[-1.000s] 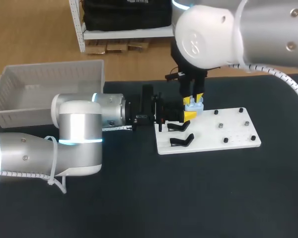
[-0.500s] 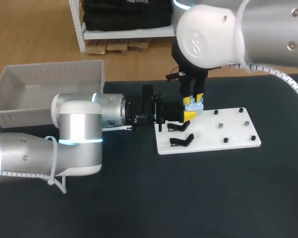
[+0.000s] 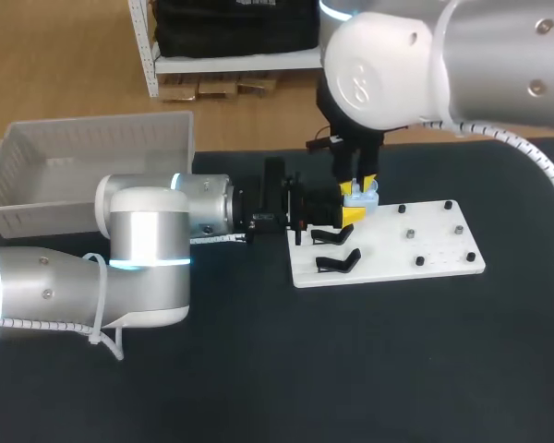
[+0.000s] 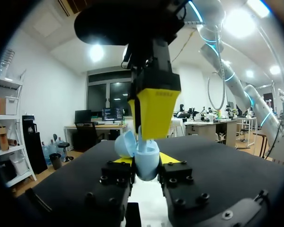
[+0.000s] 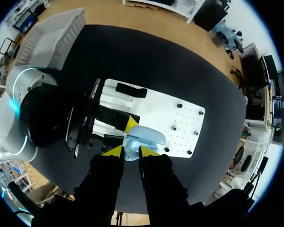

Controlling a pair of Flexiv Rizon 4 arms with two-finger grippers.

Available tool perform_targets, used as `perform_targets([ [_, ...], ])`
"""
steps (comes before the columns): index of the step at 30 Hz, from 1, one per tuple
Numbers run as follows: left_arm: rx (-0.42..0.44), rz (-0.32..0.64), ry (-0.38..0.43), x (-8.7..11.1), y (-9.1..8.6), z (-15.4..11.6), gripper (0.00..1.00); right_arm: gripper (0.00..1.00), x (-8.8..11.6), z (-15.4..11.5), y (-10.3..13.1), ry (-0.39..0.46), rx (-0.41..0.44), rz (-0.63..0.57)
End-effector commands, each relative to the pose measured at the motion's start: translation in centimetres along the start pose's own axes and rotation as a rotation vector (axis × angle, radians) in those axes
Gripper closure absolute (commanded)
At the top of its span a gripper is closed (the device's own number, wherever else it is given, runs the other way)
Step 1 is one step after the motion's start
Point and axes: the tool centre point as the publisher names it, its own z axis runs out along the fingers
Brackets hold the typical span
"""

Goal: Pick up each earbud case from the left stands, insert the matching earbuds, close the lid, and place the case in the box.

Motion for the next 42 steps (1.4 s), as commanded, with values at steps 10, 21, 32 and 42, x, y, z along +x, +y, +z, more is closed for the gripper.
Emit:
perform_targets([
  [10,0.000,0.000,-0.002,0.1,0.1,0.0,1.00,0.93,0.0,0.4,0.0,0.016,0.006,-0.011],
  [21,0.000,0.000,-0.002,0.1,0.1,0.0,1.00,0.00,-0.3,-2.4,-1.1,-0.033,-0.133,0.017],
  [32,0.000,0.000,-0.002,0.1,0.1,0.0,1.00,0.00,-4.2,-1.6,-5.5,-0.061,-0.151,0.235],
  [42,0.000,0.000,-0.002,0.1,0.1,0.0,1.00,0.00,-4.8,1.1,-6.9,0.010,-0.140,0.294],
])
